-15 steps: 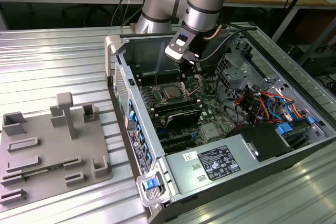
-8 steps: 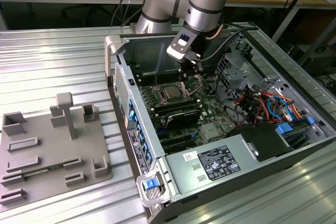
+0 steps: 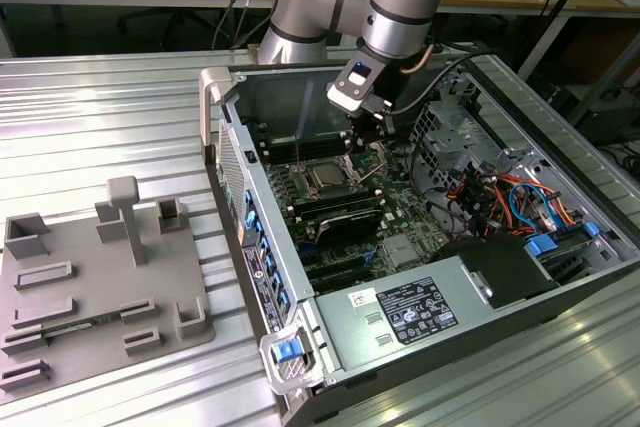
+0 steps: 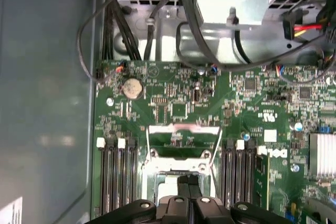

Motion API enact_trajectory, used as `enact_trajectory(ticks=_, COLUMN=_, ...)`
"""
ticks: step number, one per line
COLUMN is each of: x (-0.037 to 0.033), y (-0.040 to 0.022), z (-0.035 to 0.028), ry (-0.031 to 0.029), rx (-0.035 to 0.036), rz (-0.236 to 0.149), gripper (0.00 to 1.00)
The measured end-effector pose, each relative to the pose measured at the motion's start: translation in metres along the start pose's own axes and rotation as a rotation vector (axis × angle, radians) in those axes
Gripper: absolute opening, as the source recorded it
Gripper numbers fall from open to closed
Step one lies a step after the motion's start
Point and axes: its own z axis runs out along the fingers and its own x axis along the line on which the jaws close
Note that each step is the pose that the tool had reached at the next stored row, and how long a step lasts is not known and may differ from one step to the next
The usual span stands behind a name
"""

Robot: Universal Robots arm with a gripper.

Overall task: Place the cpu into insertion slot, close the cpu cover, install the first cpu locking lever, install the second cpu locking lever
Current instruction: 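Close the cpu cover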

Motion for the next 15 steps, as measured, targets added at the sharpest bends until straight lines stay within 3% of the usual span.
enact_trajectory(ticks=4, x=-0.0002, y=0.0087, z=-0.0009, ry=-0.0001, rx=0.0000, rz=0.000, gripper=0.11)
enact_trajectory(ticks=9, x=-0.0006, y=0.0123, z=-0.0089, ry=-0.0015, rx=0.0000, rz=0.000, gripper=0.11)
enact_trajectory(ticks=15, x=-0.0011, y=0.0319, z=-0.0114, ry=-0.0040, rx=0.0003, rz=0.000, gripper=0.11)
